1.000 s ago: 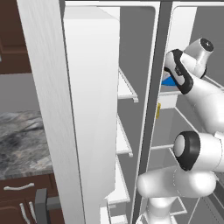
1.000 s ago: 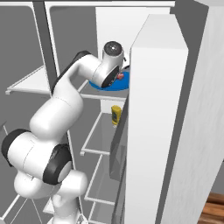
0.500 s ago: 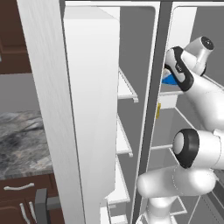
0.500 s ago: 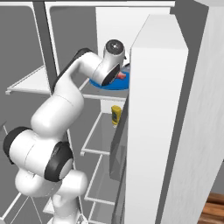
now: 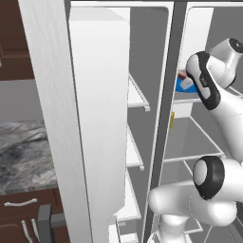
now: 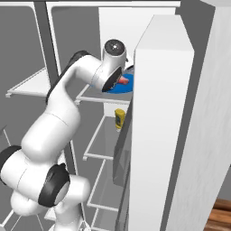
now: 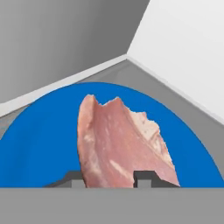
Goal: Retrieve the steak from the fridge and place it on the saucepan with marinade on the stove.
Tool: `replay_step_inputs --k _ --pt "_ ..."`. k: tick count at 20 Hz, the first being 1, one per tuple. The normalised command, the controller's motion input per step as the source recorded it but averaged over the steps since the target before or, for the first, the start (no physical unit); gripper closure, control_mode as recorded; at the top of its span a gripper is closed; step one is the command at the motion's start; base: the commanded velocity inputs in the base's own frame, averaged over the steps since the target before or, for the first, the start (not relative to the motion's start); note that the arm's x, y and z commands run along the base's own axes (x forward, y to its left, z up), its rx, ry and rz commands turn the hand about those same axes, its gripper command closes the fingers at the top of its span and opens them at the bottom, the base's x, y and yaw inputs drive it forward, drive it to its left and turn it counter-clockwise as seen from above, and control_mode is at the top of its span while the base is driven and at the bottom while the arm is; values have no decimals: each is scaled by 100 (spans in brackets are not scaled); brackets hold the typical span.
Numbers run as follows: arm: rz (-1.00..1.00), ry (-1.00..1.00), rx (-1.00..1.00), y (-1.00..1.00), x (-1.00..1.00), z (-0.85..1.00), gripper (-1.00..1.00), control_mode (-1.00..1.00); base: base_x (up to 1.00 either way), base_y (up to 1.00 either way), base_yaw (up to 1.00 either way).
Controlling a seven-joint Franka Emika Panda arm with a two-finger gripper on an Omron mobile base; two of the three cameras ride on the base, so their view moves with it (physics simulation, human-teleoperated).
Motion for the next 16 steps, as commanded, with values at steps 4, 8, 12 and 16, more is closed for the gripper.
replay_step_inputs --k 4,8,12,16 --pt "11 -22 -7 14 -81 30 100 -100 0 0 0" --pt "11 -26 -9 14 -100 48 100 -100 0 0 0" --pt "9 -7 -12 37 -99 33 100 -100 0 0 0" --pt "3 0 -11 29 -98 24 100 -100 0 0 0"
